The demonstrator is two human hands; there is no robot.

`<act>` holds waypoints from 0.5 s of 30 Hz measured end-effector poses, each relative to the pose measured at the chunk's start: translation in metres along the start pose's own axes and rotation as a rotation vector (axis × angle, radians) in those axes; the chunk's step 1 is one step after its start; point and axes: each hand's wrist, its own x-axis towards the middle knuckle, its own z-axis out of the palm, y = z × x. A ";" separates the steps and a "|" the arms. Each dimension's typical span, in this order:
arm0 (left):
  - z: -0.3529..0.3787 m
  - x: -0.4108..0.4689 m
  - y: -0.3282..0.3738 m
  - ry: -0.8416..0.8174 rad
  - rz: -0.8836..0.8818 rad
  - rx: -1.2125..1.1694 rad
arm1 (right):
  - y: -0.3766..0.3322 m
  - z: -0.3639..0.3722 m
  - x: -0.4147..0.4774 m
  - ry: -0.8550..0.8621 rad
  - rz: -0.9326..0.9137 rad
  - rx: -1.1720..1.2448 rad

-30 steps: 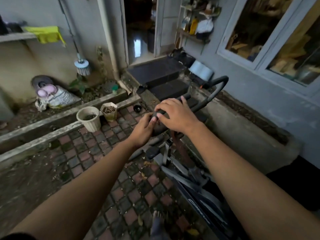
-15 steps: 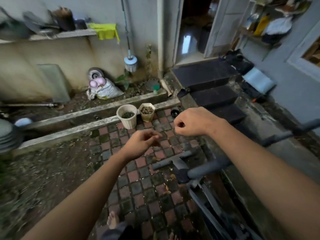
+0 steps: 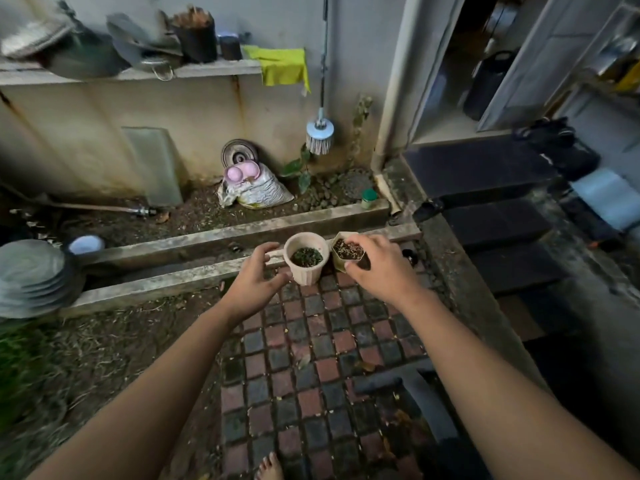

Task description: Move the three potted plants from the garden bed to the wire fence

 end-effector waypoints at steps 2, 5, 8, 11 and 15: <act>-0.005 0.034 -0.005 -0.015 -0.034 0.050 | 0.005 0.024 0.027 -0.006 0.070 0.082; -0.004 0.088 -0.018 -0.028 -0.075 0.105 | 0.023 0.054 0.074 -0.035 0.120 0.135; 0.003 0.146 -0.046 -0.035 -0.087 0.155 | 0.051 0.083 0.128 -0.024 0.178 0.225; 0.024 0.211 -0.095 -0.039 -0.121 0.159 | 0.089 0.132 0.185 -0.008 0.268 0.352; 0.081 0.306 -0.196 -0.051 -0.134 0.170 | 0.153 0.236 0.255 -0.005 0.330 0.426</act>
